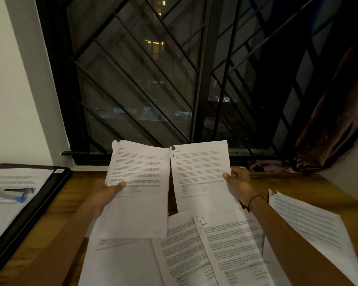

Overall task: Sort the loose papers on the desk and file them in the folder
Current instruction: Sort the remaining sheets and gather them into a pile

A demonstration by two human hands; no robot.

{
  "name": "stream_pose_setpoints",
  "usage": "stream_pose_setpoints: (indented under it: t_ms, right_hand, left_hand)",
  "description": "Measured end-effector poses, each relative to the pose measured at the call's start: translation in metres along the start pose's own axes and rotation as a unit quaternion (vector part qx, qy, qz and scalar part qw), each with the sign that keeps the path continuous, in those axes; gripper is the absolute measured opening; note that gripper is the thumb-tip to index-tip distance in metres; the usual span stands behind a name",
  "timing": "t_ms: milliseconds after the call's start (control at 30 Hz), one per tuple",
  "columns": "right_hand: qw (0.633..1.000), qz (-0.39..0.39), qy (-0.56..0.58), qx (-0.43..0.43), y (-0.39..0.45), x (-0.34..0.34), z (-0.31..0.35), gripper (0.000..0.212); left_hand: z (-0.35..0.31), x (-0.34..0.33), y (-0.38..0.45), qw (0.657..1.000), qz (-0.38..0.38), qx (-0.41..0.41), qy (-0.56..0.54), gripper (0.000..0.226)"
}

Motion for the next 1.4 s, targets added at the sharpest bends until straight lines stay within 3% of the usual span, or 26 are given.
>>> stream_pose_setpoints:
  t_ms: [67, 267, 467, 567, 767, 933, 1067, 1167, 1267, 1400]
  right_hand:
    - [1.0, -0.011, -0.007, -0.005, 0.001, -0.001, -0.001, 0.01]
    - [0.999, -0.027, -0.013, -0.022, 0.002, -0.002, -0.005, 0.009]
    - [0.991, -0.129, -0.01, 0.016, 0.004, -0.011, 0.013, 0.009]
    - [0.996, -0.07, 0.034, 0.042, 0.001, -0.03, 0.031, 0.004]
    - [0.998, 0.024, 0.05, 0.039, -0.016, -0.074, 0.07, 0.012]
    - [0.992, 0.045, 0.12, 0.01, -0.033, -0.081, 0.089, 0.046]
    - [0.985, 0.106, 0.105, 0.092, -0.036, -0.07, 0.092, 0.039]
    - [0.983, 0.098, 0.104, 0.112, -0.029, -0.061, 0.094, 0.051]
    - [0.984, 0.091, 0.098, 0.115, -0.029, -0.054, 0.098, 0.049]
    - [0.99, 0.068, 0.079, 0.092, -0.035, -0.044, 0.085, 0.044]
  left_hand:
    - [0.003, 0.002, 0.004, 1.0, 0.004, 0.004, 0.008, 0.015]
    - [0.01, 0.008, 0.015, 1.0, 0.012, 0.005, -0.008, 0.037]
    - [0.0, -0.008, 0.021, 0.997, 0.023, -0.034, -0.062, 0.039]
    - [-0.011, -0.035, 0.025, 0.996, 0.027, -0.055, -0.064, 0.05]
    - [-0.034, -0.092, 0.025, 0.995, 0.034, -0.08, -0.056, 0.05]
    - [-0.041, -0.112, 0.028, 0.993, 0.017, -0.064, -0.093, 0.044]
    - [-0.054, -0.121, 0.022, 0.982, 0.026, -0.11, -0.152, 0.035]
    - [-0.068, -0.13, 0.02, 0.976, 0.049, -0.141, -0.157, 0.037]
    - [-0.071, -0.135, 0.021, 0.978, 0.072, -0.135, -0.14, 0.052]
    - [-0.061, -0.139, 0.019, 0.983, 0.063, -0.132, -0.108, 0.048]
Point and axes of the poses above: each hand's wrist, its own y-axis towards the middle knuckle, its own x-axis out of the back of the hand, z = x × y, the point moved 1 cm from there along y, towards the middle knuckle, and after that the axes turned 5 degrees about -z, right-handed, at the moved point
